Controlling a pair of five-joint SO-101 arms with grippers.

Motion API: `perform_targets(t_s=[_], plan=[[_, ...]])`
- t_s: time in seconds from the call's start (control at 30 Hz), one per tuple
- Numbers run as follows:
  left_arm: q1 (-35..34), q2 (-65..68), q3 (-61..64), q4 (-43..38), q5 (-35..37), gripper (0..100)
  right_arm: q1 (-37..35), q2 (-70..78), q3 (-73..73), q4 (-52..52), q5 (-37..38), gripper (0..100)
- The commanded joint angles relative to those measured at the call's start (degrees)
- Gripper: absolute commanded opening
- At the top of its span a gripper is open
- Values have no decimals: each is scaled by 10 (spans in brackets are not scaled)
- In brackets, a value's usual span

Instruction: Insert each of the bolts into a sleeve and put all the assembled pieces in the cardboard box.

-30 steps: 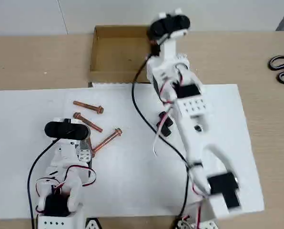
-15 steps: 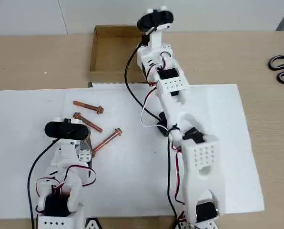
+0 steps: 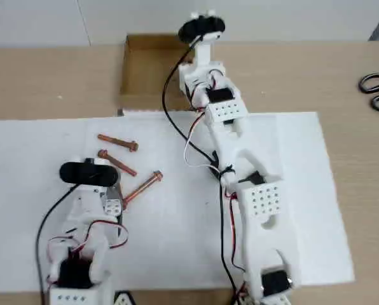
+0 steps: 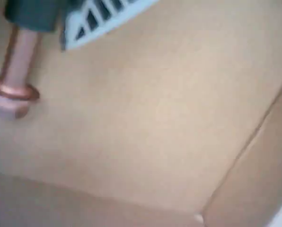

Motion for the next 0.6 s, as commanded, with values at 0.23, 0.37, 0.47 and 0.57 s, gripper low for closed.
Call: perform_targets(t_s=[0.23,0.37,0.47,0.57], plan=[[4,-4,-4,-11,-4,6,-6,-139,-27,141,-8,158],[4,-4,-4,-11,-4,6,-7,-193,-27,256,-8,158],[3,-4,-4,-11,-3,6,-14,-231,-27,356,-8,158],[3,-4,-4,-11,-2,6,-19,-264,-27,453,-8,158]])
